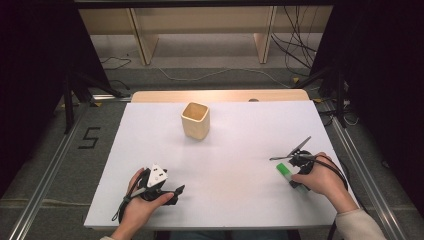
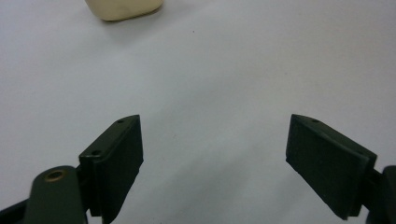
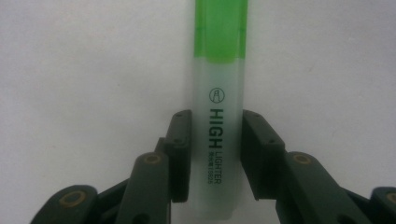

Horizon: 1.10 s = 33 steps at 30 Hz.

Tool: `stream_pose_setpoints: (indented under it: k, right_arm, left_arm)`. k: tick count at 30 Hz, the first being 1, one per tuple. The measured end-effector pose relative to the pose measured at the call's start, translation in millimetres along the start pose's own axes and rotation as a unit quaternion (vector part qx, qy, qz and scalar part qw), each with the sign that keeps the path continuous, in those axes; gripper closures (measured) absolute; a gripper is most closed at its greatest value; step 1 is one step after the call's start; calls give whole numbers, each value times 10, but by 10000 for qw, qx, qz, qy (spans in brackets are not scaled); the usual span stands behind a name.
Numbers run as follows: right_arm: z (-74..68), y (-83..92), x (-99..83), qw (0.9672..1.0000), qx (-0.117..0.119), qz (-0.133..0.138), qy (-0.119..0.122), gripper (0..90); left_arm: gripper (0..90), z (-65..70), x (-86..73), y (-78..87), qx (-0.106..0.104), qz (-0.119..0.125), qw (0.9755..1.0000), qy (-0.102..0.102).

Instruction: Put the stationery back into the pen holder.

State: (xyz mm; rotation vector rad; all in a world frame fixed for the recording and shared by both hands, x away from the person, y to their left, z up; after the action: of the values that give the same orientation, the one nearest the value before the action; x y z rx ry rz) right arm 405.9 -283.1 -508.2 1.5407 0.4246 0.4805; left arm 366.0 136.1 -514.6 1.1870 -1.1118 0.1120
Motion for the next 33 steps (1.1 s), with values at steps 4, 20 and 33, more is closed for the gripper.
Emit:
stream_pose_setpoints:
  k: [4,20,33]
  right_arm:
    - [-20,8,5,10000,34,29,-18,660]
    - [-60,99,56,9990,126,428,10,661]
    - [-93,146,108,9972,178,732,6,661]
  left_arm:
    - [189,0,0,0,-4,-2,10000,-2]
    - [189,-4,0,3,9,1,10000,-2]
    - [189,-8,-1,4,11,-5,10000,-4]
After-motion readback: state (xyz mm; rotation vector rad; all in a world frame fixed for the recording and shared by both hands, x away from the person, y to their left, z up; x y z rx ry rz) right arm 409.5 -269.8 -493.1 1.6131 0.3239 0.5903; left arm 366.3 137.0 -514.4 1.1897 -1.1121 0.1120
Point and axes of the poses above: each handheld gripper's, and its own axes: y roughly backward along the jaws, x roughly out of its top, z roughly to its right, the point moved 6 cm from there along -y, roughly forward along the jaws, and after that the axes turned 5 degrees about -z, right-handed, at the moved point
